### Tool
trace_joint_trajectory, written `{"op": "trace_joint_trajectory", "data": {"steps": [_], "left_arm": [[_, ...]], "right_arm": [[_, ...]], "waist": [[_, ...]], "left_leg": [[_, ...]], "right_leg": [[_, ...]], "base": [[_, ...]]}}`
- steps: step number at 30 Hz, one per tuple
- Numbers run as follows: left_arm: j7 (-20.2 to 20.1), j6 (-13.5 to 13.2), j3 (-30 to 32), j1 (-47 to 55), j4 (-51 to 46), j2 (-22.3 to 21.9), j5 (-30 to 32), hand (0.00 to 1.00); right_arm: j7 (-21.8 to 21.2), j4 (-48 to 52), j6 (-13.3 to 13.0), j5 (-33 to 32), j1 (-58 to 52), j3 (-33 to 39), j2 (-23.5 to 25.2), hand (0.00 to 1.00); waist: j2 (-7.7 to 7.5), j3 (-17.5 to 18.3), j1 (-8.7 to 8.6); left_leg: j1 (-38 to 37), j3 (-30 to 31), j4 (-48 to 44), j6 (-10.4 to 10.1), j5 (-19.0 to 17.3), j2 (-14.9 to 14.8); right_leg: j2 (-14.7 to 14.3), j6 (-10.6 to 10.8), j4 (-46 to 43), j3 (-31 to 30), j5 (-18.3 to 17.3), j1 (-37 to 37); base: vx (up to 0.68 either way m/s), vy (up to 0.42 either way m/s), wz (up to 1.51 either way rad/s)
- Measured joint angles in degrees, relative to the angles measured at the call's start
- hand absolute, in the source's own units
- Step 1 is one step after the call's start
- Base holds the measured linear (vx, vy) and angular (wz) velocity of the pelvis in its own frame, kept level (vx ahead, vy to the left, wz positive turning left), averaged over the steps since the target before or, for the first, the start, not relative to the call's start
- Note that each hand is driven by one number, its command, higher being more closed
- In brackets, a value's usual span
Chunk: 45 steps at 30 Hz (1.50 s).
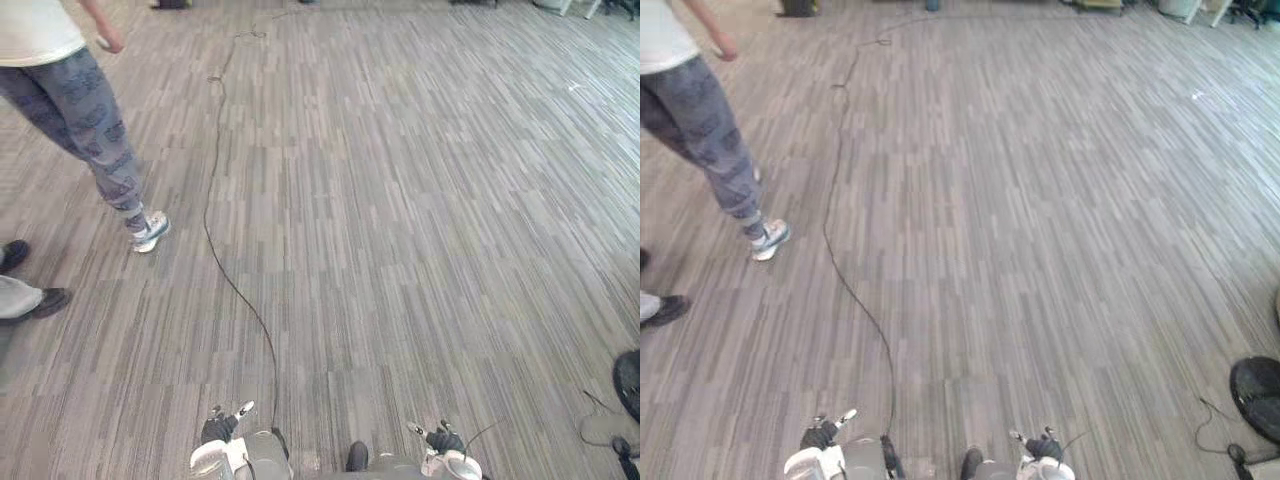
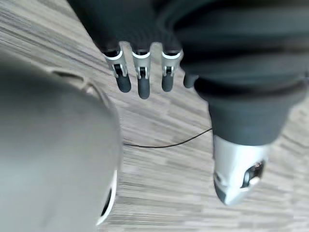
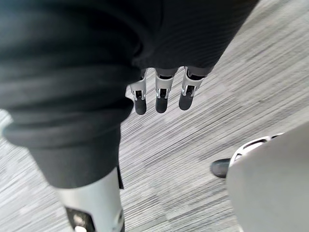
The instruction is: Pick up cushions and gather them together orderly.
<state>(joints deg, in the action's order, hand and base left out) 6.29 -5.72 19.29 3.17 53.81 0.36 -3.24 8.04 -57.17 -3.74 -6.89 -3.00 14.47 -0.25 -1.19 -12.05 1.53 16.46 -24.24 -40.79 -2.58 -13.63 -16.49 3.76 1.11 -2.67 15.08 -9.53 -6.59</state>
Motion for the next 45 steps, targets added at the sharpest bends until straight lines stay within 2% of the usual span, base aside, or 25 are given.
{"op": "trace_joint_trajectory", "data": {"steps": [3,5,6,8,9,11,13,14,16,19,21,23,24,26,27,28,29,30,33,34,37,40,42,43,45], "left_arm": [[0.0,-0.18,-0.05,-0.29,-1.05,-0.12,-0.59,0.0],[0.13,-0.52,-0.08,-0.39,-1.55,-0.79,-0.59,0.0],[0.16,-0.94,0.01,-0.38,-1.55,-0.85,-0.97,0.0],[0.19,-1.13,0.02,-0.82,-1.49,0.02,-0.71,0.0],[0.27,-1.1,-0.02,-0.81,-1.38,0.27,-0.64,0.0],[0.54,-0.6,-2.57,-0.93,-0.11,1.63,0.62,0.0],[0.87,0.24,-5.0,-1.1,1.03,2.56,1.68,0.0],[0.96,0.47,-5.2,-1.14,1.6,2.56,2.03,0.0],[1.02,1.04,-5.32,-1.76,1.97,2.26,2.01,0.0],[0.83,1.11,-5.34,-3.19,3.32,1.04,1.86,0.0],[0.72,1.11,-5.72,-4.3,4.56,-0.1,1.81,0.0],[0.47,1.09,-6.23,-4.13,5.54,-0.58,1.85,0.0],[0.05,1.04,-5.93,-3.94,5.48,-0.98,1.93,0.0],[-0.34,1.04,-4.05,-4.06,5.5,-2.91,2.24,0.0],[-0.29,1.05,-3.28,-4.02,5.46,-3.47,2.5,0.0],[-0.32,1.06,-2.3,-4.06,5.29,-3.54,2.63,0.0],[-0.34,1.11,-0.89,-4.2,4.97,-3.89,2.69,0.0],[-0.45,1.09,0.54,-4.11,4.04,-4.01,2.67,0.0],[-0.66,1.04,2.1,-4.01,1.99,-3.14,2.46,0.0],[-0.77,0.94,2.05,-3.95,0.73,-2.84,2.02,0.0],[-0.86,0.83,2.05,-3.93,-1.73,-2.9,1.33,0.0],[-0.73,-0.17,2.16,-3.28,-2.53,-3.04,0.73,0.0],[-0.64,-0.2,2.09,-2.2,-2.38,-2.53,0.73,0.0],[-0.64,-0.09,2.0,-2.15,-2.34,-1.55,0.46,0.0],[-0.66,-0.17,1.39,-2.18,-2.45,-0.8,0.28,0.0]], "right_arm": [[0.33,0.01,0.64,0.05,0.18,-0.2,-0.1,0.0],[0.62,0.0,0.87,0.16,0.27,-0.18,-0.26,0.0],[0.66,-0.23,0.9,0.18,0.17,-0.22,-0.11,0.0],[0.46,0.35,0.78,0.72,0.79,0.09,2.22,0.0],[0.36,0.2,0.53,0.77,0.73,0.08,2.61,0.0],[-0.01,0.2,0.5,0.68,0.64,0.7,2.67,0.0],[-0.47,1.25,0.39,0.69,0.64,0.62,2.37,0.0],[-0.68,2.0,0.39,0.69,0.61,0.54,2.35,0.0],[-0.75,2.73,0.25,0.7,0.65,0.57,2.38,0.0],[-0.83,4.14,-0.38,0.72,1.13,1.01,1.8,0.0],[-0.85,3.17,-0.21,0.66,1.77,1.05,0.26,0.0],[-0.88,2.83,-0.24,0.21,2.1,1.37,0.03,0.0],[-1.05,2.17,-0.22,0.12,2.34,1.85,-0.08,0.0],[-1.33,2.34,-0.24,1.19,3.71,2.69,-1.1,0.0],[-1.44,2.49,-0.19,1.62,4.36,3.53,-1.16,0.0],[-1.44,2.51,-0.17,2.15,4.44,3.51,-1.41,0.0],[-1.29,2.46,-0.16,2.31,4.42,3.39,-1.68,0.0],[-1.13,2.29,0.05,2.27,4.4,3.13,-1.72,0.0],[-1.06,2.07,0.34,1.67,3.82,1.96,-0.09,0.0],[-0.9,2.12,0.35,1.07,3.37,0.84,0.34,0.0],[-0.72,2.1,0.57,0.03,3.06,-0.32,1.31,0.0],[-0.5,1.9,0.99,0.06,3.37,-0.69,2.77,0.0],[-0.29,0.81,1.03,0.07,2.85,-1.43,3.24,0.0],[-0.43,0.33,1.11,0.07,3.01,-2.34,4.0,0.0],[-0.54,0.23,1.06,0.23,2.68,-0.73,4.01,0.0]], "waist": [[-0.33,-0.17,0.91],[-0.28,-0.03,2.13],[-0.55,-0.08,2.39],[-2.54,0.77,2.5],[-3.01,1.1,2.64],[-3.67,1.36,2.57],[-3.42,0.86,1.95],[-3.39,0.8,1.69],[-3.32,0.75,1.48],[-2.55,-0.02,0.49],[-1.38,-0.88,-0.51],[-1.46,-1.1,-1.71],[-2.03,-1.28,-2.06],[1.86,-1.4,-1.49],[3.36,-1.51,-1.63],[4.18,-1.62,-1.6],[5.35,-1.91,-1.59],[5.71,-2.09,-1.08],[3.53,-2.83,-0.6],[2.11,-2.93,-0.43],[1.26,-2.36,1.18],[0.59,-2.33,3.06],[-0.16,-1.6,4.18],[-1.4,-0.69,4.48],[-3.09,-0.11,4.74]], "left_leg": [[3.86,-1.86,10.35,-0.48,1.71,2.38],[4.99,-1.72,20.73,-0.14,7.38,4.67],[4.64,-1.34,21.29,1.06,12.33,5.32],[4.58,-3.35,16.1,3.76,5.9,6.32],[4.02,-3.63,14.21,3.95,3.73,6.33],[-1.31,-4.55,12.83,4.12,-1.62,7.61],[-8.17,-4.58,14.81,3.9,-4.28,9.18],[-12.09,-4.58,16.86,3.73,-4.8,9.56],[-17.69,-4.62,21.51,3.73,-4.81,10.19],[-25.44,-4.36,27.65,3.45,-4.94,10.33],[-29.94,-3.29,30.79,3.44,-4.93,10.21],[-33.08,-1.31,33.31,3.4,-4.91,11.3],[-36.81,1.64,34.64,2.98,-4.77,12.48],[-37.27,3.7,30.84,-2.15,-1.72,8.84],[-34.49,6.18,22.95,-3.55,-0.37,6.3],[-30.72,8.27,14.01,-3.37,1.43,3.89],[-24.98,12.14,0.47,-2.45,7.28,0.67],[-18.65,14.51,-14.18,-3.29,9.67,-2.27],[-10.33,12.39,-26.25,-2.79,4.74,-4.46],[-6.34,10.21,-23.84,-1.89,2.69,-4.16],[1.12,2.6,-5.43,-0.76,-0.37,-2.47],[5.06,4.22,16.36,-1.16,3.88,3.63],[4.64,7.37,20.69,-0.71,13.81,6.37],[4.5,6.59,19.55,0.89,12.1,7.48],[3.69,3.91,15.15,2.77,7.35,7.27]], "right_leg": [[3.55,2.19,0.19,-0.08,-1.36,-0.07],[5.99,4.89,0.02,-0.36,-2.91,-1.21],[6.95,5.9,0.02,-0.74,-3.49,-1.73],[9.6,4.91,-2.6,-1.89,-1.17,-1.74],[10.52,6.4,-5.34,-2.24,-0.28,-1.28],[13.83,8.95,-23.74,-5.71,2.37,3.75],[15.45,8.23,-45.61,-8.23,5.83,11.39],[14.92,7.81,-53.51,-7.84,5.22,14.87],[13.42,5.2,-58.2,-4.71,2.15,20.11],[9.18,2.05,-50.24,1.89,-2.91,28.26],[5.88,0.37,-34.25,5.37,-1.26,30.76],[3.89,0.14,-18.31,5.8,5.63,31.27],[3.17,-4.38,-15.23,3.47,15.59,30.61],[2.21,-5.84,-22.52,4.63,9.14,30.94],[1.4,-6.08,-24.91,5.38,5.6,30.22],[0.58,-6.37,-25.56,5.92,3.53,29.11],[-1.01,-6.73,-24.97,6.47,1.47,26.2],[-3.25,-7.33,-24.18,6.22,-0.76,22.31],[-4.9,-7.69,-20.3,4.8,-4.16,11.78],[-4.97,-7.27,-16.67,4.16,-4.98,7.32],[-4.83,-5.36,-8.69,1.52,-4.35,0.0],[-2.48,-3.39,-4.54,-3.39,-5.94,-6.18],[-0.33,-1.12,-3.57,-8.22,-7.78,-8.79],[1.41,-1.73,-4.46,-10.01,-7.39,-8.63],[3.94,0.26,-13.32,-12.5,-5.49,-4.65]], "base": [[0.34,0.226,0.09],[0.45,0.327,-0.15],[0.49,0.338,-0.26],[0.57,0.359,-0.26],[0.56,0.376,-0.25],[0.58,0.389,-0.12],[0.53,0.264,0.05],[0.51,0.178,0.1],[0.52,0.112,0.07],[0.55,0.044,0.13],[0.61,-0.052,0.41],[0.6,-0.106,0.7],[0.64,-0.151,0.47],[0.63,-0.202,0.18],[0.61,-0.28,0.15],[0.75,-0.316,0.15],[0.73,-0.247,-0.02],[0.6,-0.155,-0.19],[0.52,-0.083,-0.21],[0.55,-0.078,-0.08],[0.55,-0.012,-0.35],[0.68,0.184,-0.77],[0.66,0.319,-1.16],[0.67,0.363,-0.94],[0.71,0.403,-0.61]]}}
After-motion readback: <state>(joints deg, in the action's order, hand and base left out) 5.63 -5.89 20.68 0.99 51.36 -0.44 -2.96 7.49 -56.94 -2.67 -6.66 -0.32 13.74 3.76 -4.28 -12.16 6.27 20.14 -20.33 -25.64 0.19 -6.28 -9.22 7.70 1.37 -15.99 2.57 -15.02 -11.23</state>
